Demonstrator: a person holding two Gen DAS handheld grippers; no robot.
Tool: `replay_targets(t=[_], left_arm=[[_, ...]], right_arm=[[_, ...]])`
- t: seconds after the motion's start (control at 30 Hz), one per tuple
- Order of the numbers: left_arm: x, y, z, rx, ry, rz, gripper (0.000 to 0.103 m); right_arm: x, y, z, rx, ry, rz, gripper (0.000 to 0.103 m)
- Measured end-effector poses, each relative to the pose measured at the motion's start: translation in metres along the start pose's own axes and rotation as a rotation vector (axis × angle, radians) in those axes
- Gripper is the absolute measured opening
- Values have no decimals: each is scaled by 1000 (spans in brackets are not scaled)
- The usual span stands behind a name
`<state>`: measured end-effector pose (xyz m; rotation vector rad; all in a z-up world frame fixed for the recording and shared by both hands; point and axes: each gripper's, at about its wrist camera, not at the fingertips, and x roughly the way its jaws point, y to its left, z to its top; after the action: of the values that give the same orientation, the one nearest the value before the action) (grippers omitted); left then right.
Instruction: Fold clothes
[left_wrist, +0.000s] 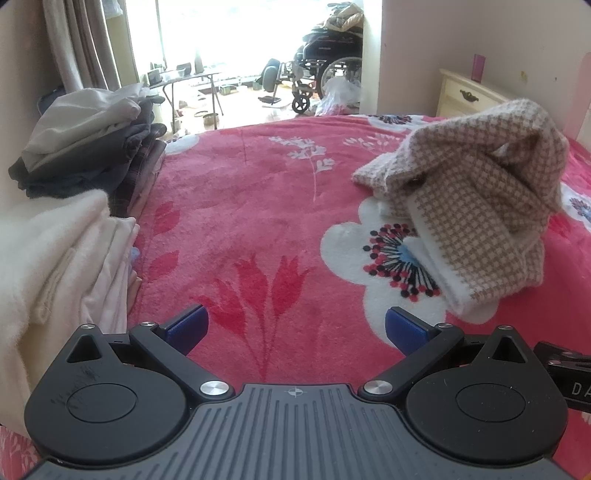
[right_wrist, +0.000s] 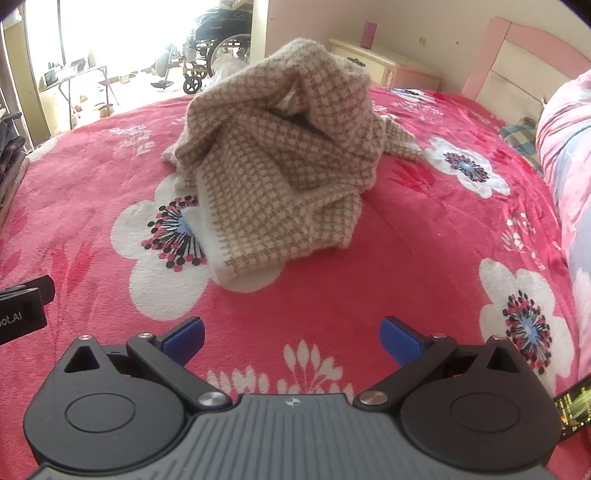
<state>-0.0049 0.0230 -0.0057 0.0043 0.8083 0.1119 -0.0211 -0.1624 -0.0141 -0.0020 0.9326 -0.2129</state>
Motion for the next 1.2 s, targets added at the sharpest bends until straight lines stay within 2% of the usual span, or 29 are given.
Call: replay_targets(t=[0.47,1.0,1.2], left_arm=[[1,1,0,-1,-2,3,103],[3,0,0,5,-2,2,103],[6,-4,5,24,-25,-4,103]], right_arm=[[1,1,0,-3,-1,-42,103],[2,2,-1,3,3,-46,103],[9,2,2,0,8,-42,103]])
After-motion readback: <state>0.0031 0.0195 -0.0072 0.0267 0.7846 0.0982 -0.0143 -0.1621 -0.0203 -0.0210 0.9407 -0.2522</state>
